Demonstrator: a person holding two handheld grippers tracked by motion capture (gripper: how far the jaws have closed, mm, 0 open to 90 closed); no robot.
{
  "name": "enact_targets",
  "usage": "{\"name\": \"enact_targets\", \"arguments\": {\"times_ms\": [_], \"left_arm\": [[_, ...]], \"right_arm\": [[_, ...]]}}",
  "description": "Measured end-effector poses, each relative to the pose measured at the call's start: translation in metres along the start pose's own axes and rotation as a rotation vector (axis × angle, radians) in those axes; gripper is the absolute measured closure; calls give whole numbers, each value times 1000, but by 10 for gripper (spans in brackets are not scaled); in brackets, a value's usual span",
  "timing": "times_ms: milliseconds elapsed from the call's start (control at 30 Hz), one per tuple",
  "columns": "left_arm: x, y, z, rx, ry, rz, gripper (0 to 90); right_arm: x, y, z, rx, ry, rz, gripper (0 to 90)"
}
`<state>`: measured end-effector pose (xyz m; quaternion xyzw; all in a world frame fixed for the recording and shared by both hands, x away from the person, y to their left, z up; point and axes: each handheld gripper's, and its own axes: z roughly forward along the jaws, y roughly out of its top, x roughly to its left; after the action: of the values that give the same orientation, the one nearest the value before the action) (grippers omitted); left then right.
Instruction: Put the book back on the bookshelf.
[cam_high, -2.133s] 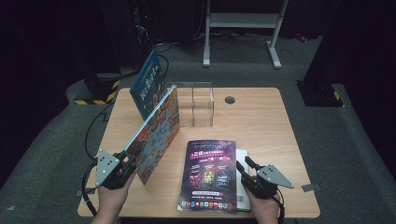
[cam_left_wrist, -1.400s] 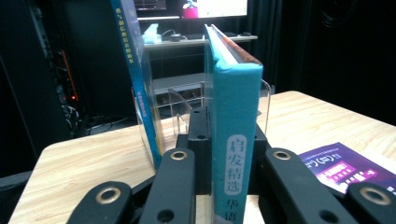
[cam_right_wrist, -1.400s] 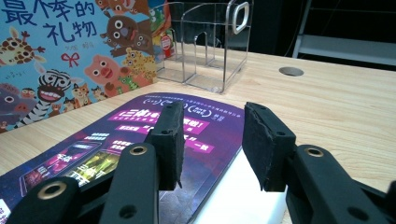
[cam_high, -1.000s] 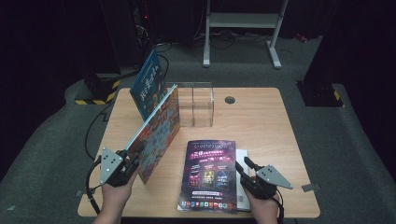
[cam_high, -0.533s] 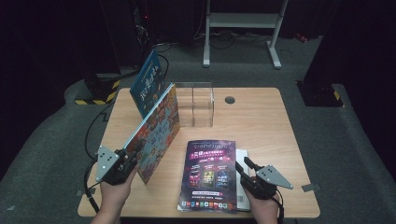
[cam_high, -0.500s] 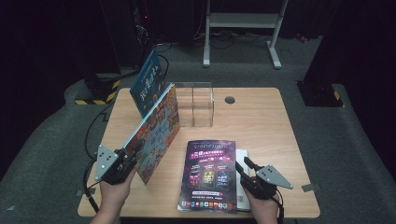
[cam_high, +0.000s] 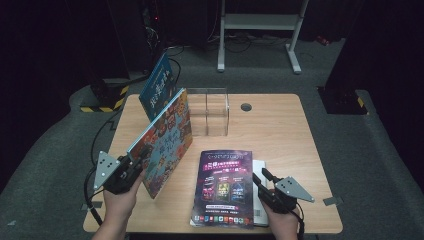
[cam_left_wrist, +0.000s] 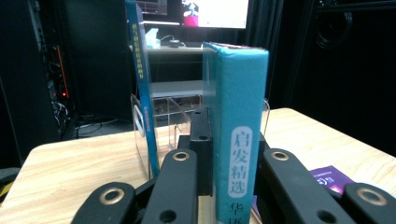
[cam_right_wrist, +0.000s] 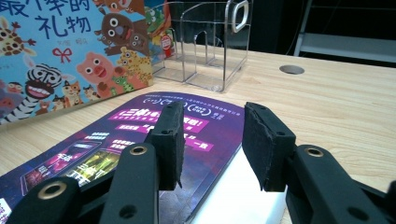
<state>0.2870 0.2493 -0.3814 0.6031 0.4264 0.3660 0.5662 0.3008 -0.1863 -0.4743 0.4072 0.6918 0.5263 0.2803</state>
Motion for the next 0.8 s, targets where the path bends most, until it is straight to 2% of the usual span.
{"name": "enact_targets", "arguments": {"times_ms": [267,500,800], "left_arm": [[3,6,-5,-14,12,4,808],[4,11,-13,-34,39,29,809],[8,14,-5,-34,64,28,809]], "right_arm": [[-1,0,-1,-1,2,-1,589],[-1,1,-1,-1,0,-2,592],[0,1,-1,-7,0,-5,594]]}}
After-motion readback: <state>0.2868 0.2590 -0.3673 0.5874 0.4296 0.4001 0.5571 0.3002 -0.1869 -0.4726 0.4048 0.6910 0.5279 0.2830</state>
